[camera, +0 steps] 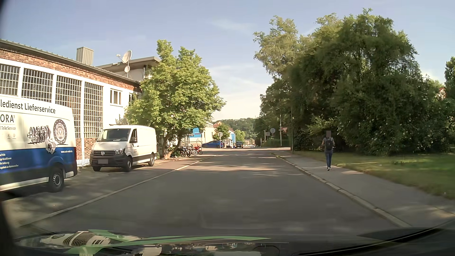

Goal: Follow the waypoints while adhering to traffic rules and regulations

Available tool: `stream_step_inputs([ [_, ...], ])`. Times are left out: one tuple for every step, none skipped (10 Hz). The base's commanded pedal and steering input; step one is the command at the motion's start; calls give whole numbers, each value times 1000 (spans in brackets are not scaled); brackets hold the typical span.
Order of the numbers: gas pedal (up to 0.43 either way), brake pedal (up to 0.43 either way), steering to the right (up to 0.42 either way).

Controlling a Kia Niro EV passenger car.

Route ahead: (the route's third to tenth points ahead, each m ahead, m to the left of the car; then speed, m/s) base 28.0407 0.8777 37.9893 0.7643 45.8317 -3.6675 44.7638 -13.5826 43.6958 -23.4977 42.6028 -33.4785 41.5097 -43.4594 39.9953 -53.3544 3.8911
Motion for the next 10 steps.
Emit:
stream_step_inputs([
  [20,0,-74],
  [39,0,-65],
  [47,0,-44],
  [47,0,-8],
  [47,0,32],
  [39,0,83],
  [39,0,125],
  [39,0,133],
  [39,0,127],
  [28,0,115],
])
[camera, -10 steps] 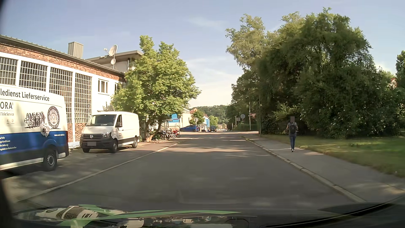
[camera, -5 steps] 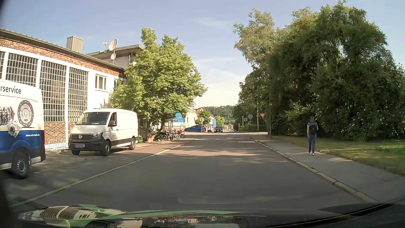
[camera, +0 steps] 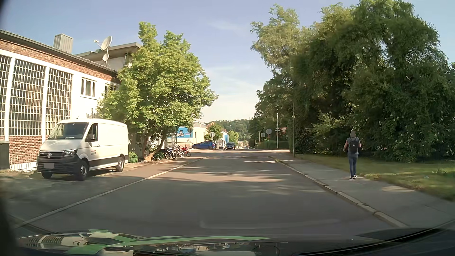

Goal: Follow the waypoints while adhering to traffic rules and regulations

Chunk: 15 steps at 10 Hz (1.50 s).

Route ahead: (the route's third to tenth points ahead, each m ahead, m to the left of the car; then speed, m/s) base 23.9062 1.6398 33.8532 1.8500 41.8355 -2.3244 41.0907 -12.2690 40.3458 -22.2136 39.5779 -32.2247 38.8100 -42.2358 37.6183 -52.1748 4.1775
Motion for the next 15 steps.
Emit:
stream_step_inputs([
  [28,0,109],
  [28,0,105],
  [8,0,101],
  [0,0,93],
  [0,0,82],
  [0,0,72],
  [0,0,61],
  [0,0,41],
  [0,0,22],
  [0,0,9],
  [0,0,-3],
  [0,0,-11],
  [0,0,-17],
  [0,0,-18],
  [0,0,-18],
])
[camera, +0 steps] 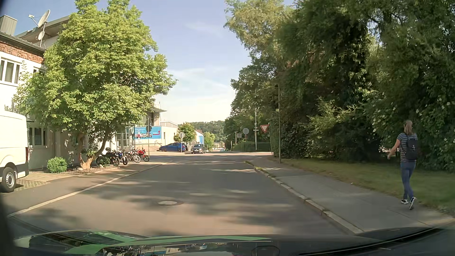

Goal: Follow the waypoints while adhering to traffic rules and regulations

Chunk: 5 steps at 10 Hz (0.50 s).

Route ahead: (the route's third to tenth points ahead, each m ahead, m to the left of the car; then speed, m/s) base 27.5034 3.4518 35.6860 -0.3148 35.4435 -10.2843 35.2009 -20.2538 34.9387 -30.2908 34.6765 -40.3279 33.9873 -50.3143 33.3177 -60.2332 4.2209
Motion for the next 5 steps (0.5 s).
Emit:
stream_step_inputs([
  [0,0,-18],
  [0,0,-18],
  [0,6,-26],
  [0,6,-38],
  [0,18,-42],
])
